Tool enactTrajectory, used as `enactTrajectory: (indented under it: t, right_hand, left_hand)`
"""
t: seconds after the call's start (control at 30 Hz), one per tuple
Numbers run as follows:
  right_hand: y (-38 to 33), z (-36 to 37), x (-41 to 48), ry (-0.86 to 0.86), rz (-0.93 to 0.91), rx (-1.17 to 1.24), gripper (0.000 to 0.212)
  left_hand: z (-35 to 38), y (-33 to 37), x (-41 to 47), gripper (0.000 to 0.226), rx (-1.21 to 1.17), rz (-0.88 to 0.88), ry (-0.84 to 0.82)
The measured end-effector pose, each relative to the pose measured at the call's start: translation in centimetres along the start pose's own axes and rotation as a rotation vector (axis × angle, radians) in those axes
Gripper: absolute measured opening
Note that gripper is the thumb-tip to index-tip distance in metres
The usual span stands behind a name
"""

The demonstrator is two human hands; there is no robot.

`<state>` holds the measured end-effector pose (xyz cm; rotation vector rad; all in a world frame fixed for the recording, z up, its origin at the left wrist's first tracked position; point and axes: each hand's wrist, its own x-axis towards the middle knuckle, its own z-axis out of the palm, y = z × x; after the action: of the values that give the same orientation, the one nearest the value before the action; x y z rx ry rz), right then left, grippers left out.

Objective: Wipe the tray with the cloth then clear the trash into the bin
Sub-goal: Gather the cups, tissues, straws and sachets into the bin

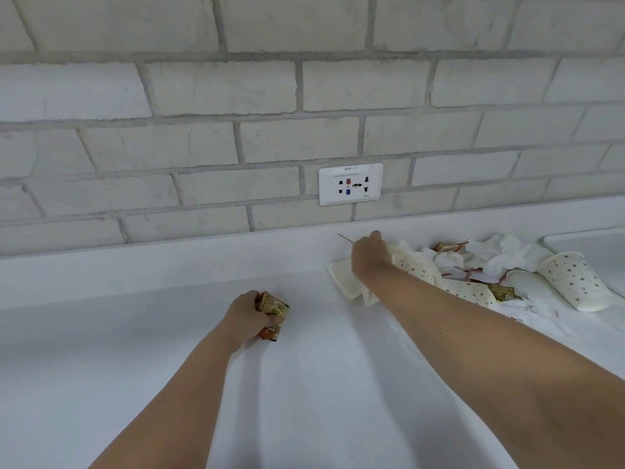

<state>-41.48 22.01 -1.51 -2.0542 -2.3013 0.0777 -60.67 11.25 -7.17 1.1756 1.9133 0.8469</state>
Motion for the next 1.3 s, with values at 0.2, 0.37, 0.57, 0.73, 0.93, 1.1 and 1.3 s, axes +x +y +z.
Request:
enactTrajectory:
  t: [0.2, 0.37, 0.57, 0.73, 0.93, 1.1, 1.3]
  right_hand:
    - [-0.3, 1.2, -0.1, -0.005, -0.015, -0.155, 0.036]
    - [-1.3, 1.6, -1.1, 0.047, -0.148, -0.104, 0.034]
    - [-0.7, 0.3, -3.4, -0.044, -0.217, 0.051, 0.03]
    - [0.9, -3.0, -6.5, -0.034, -0.245, 0.184, 0.035]
    - [6.9, -6.8, -11.1, 0.121, -0.168, 0.203, 0.052]
    - [14.5, -8.6, -14.8, 0.141, -0.056, 0.165, 0.047]
    - [25.9, -11.0, -21.9, 0.174, 0.143, 0.147, 0.038]
  left_hand:
    - [0.1, -0.2, 0.2, 0.03, 0.01, 0.015, 0.002]
    - [0.3, 0.1, -0.2, 0.029, -0.011, -0.009, 0.012]
    - [1.2, 1.3, -1.9, 0.026, -0.005, -0.032, 0.004]
    - [2.2, 3.3, -4.1, 0.03, -0.07, -0.023, -0.089]
    - [6.8, 8.0, -7.1, 0.029, -0.048, 0.089, -0.261]
    - [12.3, 13.1, -10.7, 0.028, -0.016, 0.169, -0.368]
    - [21.7, 18.5, -17.8, 0.024, -0.019, 0.259, -0.548]
